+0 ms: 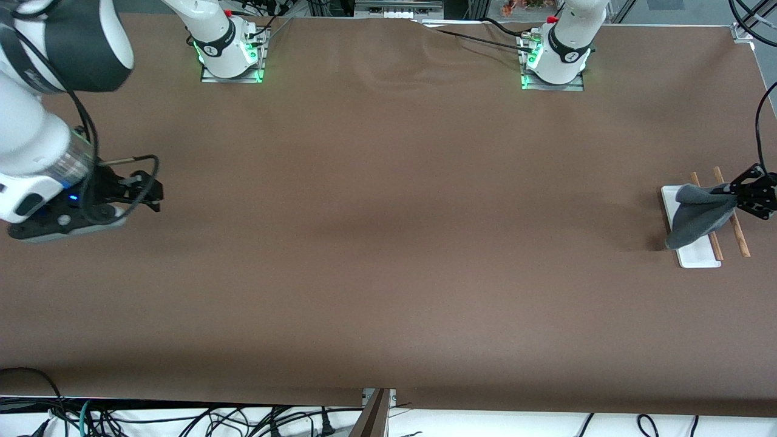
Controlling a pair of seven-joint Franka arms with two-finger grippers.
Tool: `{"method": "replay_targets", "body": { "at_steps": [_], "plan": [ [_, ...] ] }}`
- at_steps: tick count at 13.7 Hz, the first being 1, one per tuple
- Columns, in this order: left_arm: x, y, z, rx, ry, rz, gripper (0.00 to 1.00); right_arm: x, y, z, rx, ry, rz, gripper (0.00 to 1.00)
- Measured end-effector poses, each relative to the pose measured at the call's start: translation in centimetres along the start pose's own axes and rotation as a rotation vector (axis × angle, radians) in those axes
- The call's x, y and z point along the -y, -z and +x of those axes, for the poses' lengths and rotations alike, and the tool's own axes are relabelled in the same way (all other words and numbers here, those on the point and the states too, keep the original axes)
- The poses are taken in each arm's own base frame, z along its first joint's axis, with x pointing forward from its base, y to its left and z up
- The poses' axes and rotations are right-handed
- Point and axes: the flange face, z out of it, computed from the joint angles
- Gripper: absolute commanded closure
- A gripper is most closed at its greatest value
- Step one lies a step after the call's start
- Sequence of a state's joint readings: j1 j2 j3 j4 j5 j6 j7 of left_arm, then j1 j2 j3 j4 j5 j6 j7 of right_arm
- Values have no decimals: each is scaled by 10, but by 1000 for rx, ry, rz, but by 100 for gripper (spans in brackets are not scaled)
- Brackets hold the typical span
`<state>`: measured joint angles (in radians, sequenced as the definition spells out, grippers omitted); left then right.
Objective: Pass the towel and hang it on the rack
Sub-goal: 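Drape the towel over the wooden dowels with the left gripper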
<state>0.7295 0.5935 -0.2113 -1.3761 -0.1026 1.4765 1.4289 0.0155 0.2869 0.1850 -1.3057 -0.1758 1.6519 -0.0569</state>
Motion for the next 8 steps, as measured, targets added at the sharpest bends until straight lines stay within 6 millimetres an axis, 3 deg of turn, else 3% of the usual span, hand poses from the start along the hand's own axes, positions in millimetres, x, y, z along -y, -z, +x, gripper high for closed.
{"method": "replay_targets", "body": {
  "at_steps": [2, 4, 6, 8],
  "plan": [
    [4, 13, -18, 11, 30, 30, 100, -16, 20, -17, 15, -30, -7, 0],
    [7, 21, -31, 49, 48, 64, 100, -45, 31, -37, 61, -84, 5, 0],
    [15, 20, -37, 66, 57, 93, 100, -75, 33, -55, 104, -131, 16, 0],
    [28, 10, -45, 66, 48, 109, 100, -86, 30, -66, 133, -154, 20, 0]
  ]
}}
